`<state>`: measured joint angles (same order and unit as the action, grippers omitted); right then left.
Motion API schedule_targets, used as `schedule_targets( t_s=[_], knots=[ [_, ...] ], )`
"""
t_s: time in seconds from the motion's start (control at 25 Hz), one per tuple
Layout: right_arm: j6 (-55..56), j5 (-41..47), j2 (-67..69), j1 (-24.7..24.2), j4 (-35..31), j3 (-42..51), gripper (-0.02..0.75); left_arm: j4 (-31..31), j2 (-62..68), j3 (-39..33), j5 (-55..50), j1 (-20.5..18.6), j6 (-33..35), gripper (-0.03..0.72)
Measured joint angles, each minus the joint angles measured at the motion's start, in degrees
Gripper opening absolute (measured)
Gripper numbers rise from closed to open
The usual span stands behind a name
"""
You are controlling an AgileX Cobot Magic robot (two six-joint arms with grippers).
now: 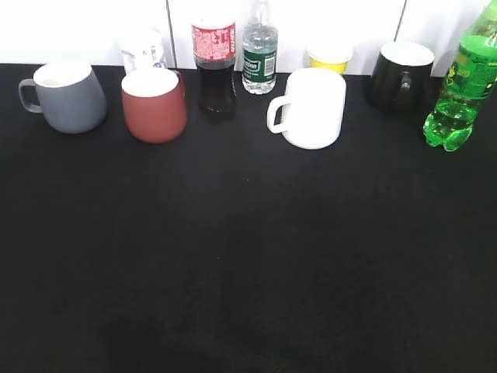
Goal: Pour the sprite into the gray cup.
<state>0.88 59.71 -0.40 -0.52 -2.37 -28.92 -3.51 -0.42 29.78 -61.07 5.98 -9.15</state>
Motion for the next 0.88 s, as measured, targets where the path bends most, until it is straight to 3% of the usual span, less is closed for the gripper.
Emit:
schedule_targets(
  t_s=[0.28,0.88],
  knots=[
    [0.0,0.0,-0.1,0.0,0.0,0.0,0.587,0.0,0.0,0.0,0.0,0.0,0.0,0.311],
    [0.0,0.0,-0.1,0.0,0.0,0.0,0.587,0.0,0.0,0.0,0.0,0.0,0.0,0.237]
  ],
)
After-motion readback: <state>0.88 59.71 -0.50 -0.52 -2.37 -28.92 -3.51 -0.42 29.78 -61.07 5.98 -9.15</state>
